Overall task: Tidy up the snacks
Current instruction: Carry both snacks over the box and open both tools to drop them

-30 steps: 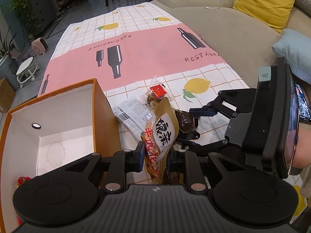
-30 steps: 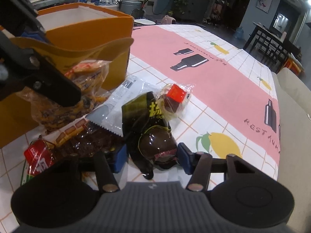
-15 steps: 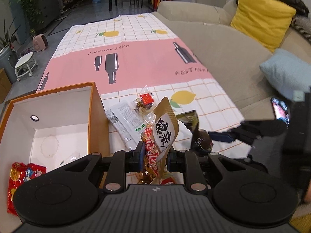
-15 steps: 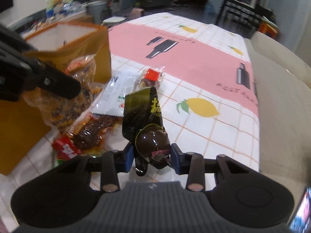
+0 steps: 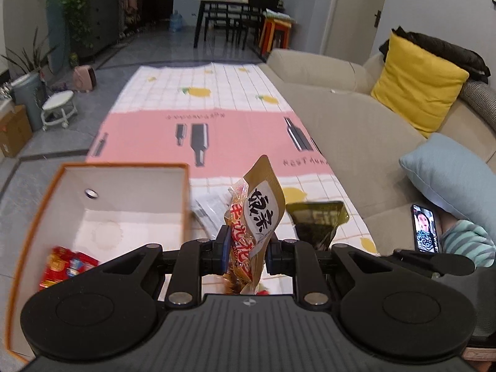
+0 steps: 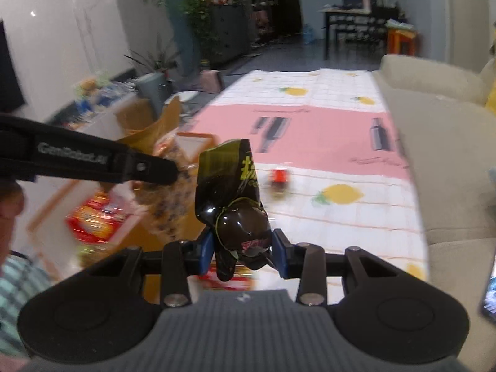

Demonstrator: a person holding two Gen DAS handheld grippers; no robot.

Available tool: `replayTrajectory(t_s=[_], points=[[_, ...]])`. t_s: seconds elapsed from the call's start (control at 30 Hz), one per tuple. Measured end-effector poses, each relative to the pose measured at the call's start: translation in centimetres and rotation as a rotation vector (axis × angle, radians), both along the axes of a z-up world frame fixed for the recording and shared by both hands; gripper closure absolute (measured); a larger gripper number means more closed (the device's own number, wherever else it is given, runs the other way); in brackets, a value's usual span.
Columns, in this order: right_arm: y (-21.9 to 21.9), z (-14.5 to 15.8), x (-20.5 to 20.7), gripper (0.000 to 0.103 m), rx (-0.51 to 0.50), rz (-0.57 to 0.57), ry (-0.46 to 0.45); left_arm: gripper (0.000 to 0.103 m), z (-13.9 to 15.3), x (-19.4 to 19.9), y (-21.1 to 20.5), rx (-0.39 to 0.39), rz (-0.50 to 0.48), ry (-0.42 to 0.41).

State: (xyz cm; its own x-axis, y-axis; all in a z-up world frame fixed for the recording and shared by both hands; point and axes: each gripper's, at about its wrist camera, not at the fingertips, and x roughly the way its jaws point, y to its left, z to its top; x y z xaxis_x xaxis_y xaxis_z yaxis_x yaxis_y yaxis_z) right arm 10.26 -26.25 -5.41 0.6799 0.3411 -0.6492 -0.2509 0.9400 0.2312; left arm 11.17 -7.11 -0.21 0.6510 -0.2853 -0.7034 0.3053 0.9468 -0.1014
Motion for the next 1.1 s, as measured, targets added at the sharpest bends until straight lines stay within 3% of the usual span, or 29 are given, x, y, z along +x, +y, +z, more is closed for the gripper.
replayTrajectory(t_s=[0.23,0.37,0.57,0.73,1.1], points=[[3.8,2.9,-0.4,0.066,0.071,0.130,-0.049,0.080,2.1,-0.4,4.5,0.037,0.052,-0.030],[7.1,4.0,0.3,0.066,0.051,0.230,-0.062,0.080,2.4,0.4,7.3,0.119,0.090,-0.041],[13.1,4.5,1.9,0.066,-0.082,0.376,-0.076,0.080,1.3,2.9,10.7,0.162,0.112,0.010],[17.4,3.0,3.5,0.066,-0.255,0.496,-0.098,0.080,-0.7,5.3,12.5,0.184,0.095,0.072],[20.8,-2.0,6.5,0.066,-0.595,0.631,-0.118,0.080,-5.6,7.7,14.0,0.241,0.055,0.195]])
